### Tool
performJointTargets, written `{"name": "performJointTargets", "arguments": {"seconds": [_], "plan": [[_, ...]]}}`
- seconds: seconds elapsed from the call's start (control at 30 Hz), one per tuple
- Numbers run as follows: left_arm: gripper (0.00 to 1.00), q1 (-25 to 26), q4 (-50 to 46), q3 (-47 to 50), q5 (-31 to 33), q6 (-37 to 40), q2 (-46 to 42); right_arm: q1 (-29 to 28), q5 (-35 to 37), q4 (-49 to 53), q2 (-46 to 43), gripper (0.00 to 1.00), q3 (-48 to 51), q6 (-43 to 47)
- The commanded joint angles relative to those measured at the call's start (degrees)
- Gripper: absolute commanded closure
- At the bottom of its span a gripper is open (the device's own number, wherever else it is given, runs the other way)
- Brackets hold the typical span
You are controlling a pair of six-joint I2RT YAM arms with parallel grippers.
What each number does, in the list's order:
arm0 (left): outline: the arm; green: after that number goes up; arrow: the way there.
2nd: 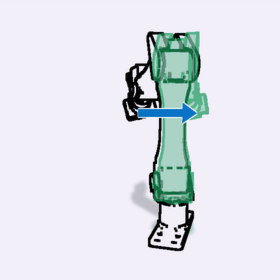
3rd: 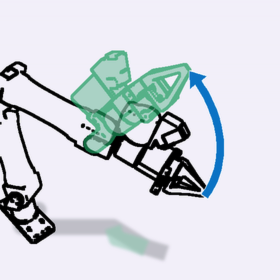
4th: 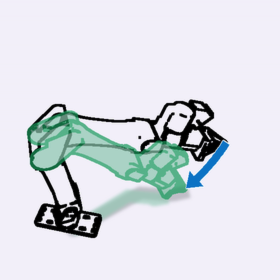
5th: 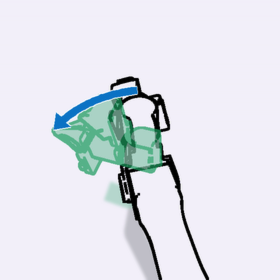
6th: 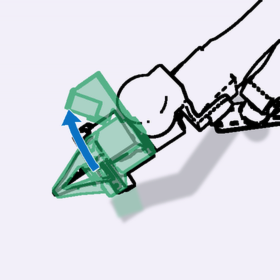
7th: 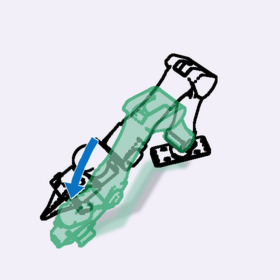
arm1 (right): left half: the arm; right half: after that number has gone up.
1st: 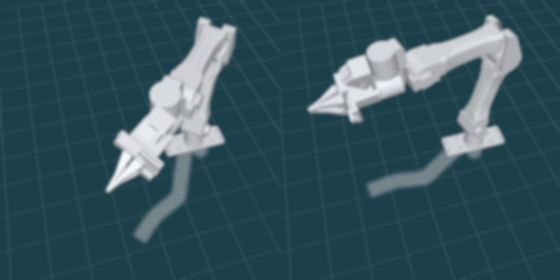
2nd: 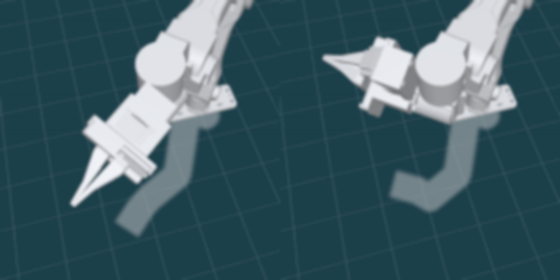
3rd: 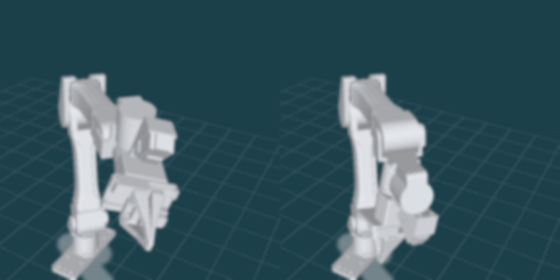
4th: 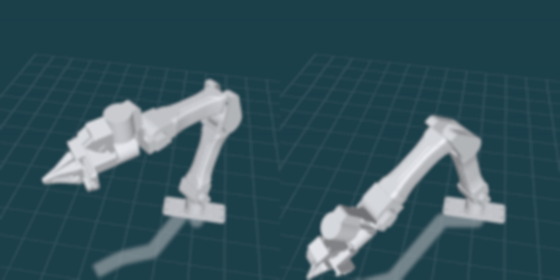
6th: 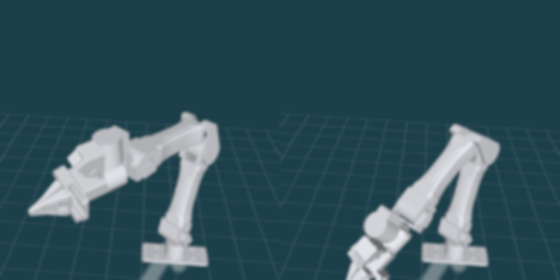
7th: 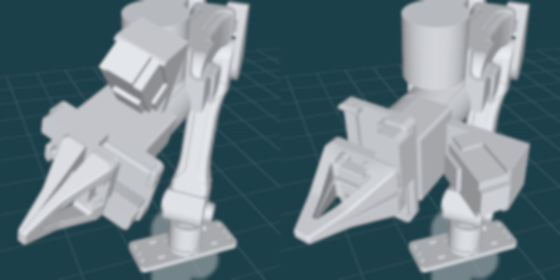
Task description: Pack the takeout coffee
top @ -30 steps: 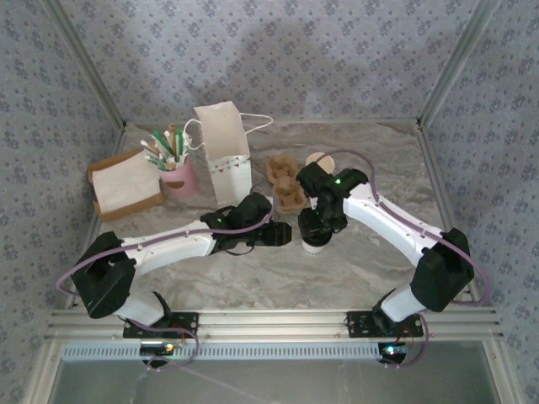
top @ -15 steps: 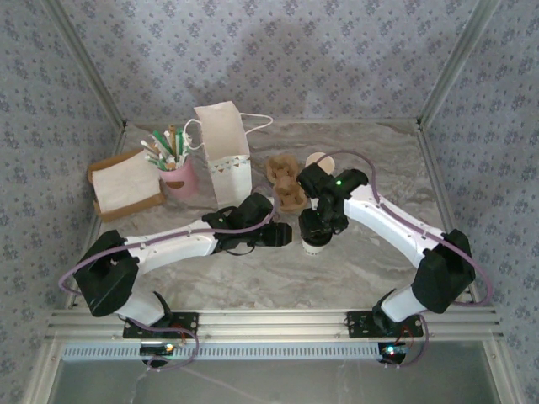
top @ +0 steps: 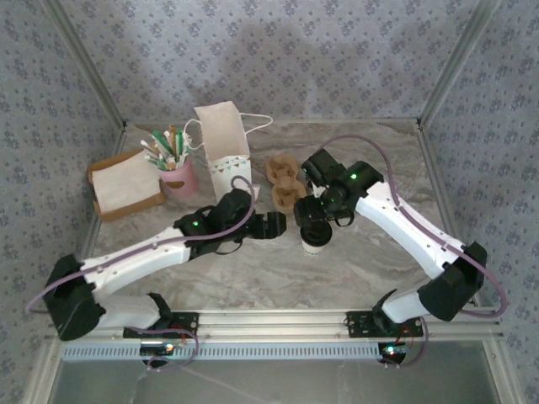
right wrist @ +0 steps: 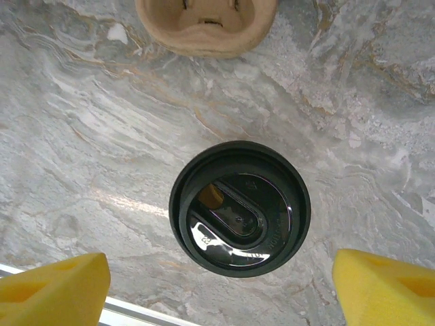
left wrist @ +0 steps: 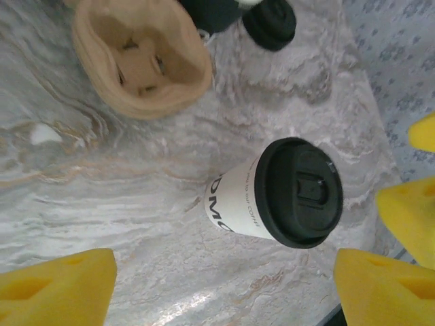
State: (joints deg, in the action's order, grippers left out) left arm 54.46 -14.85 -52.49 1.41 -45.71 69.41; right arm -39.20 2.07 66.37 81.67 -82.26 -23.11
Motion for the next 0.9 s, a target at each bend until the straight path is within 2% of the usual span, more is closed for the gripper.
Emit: {"name": "performJointTargets", "arguments": {"seconds": [0.0,0.2,0.3,0.4,0.63,0.87], "plan": [[0.1,0.29,-5.86,1.21,7.15,1.21,-6.66,-0.26,-1.1,-0.66,0.45,0.17,-3.16,0.52],[0.03,-0.46,-12.02,5.39,13.23,1.51,-18.5,0.26,-3.36,-3.66,6.76,0.29,-6.69,1.36],[0.02,-1.99,-14.19,7.75,13.13,1.18,-22.16,0.56,-3.98,-4.39,10.78,0.36,-9.59,2.06],[0.02,-3.57,-14.92,9.97,11.64,0.92,-24.33,0.99,-4.0,-4.86,15.23,0.37,-12.96,2.7],[0.03,-6.84,-12.48,13.71,5.53,1.26,-23.47,2.94,-2.52,-5.01,24.93,0.37,-19.96,4.26],[0.06,-7.94,-3.27,14.99,1.32,1.24,-17.31,5.03,-2.34,-4.35,33.9,0.41,-27.94,5.9]]}}
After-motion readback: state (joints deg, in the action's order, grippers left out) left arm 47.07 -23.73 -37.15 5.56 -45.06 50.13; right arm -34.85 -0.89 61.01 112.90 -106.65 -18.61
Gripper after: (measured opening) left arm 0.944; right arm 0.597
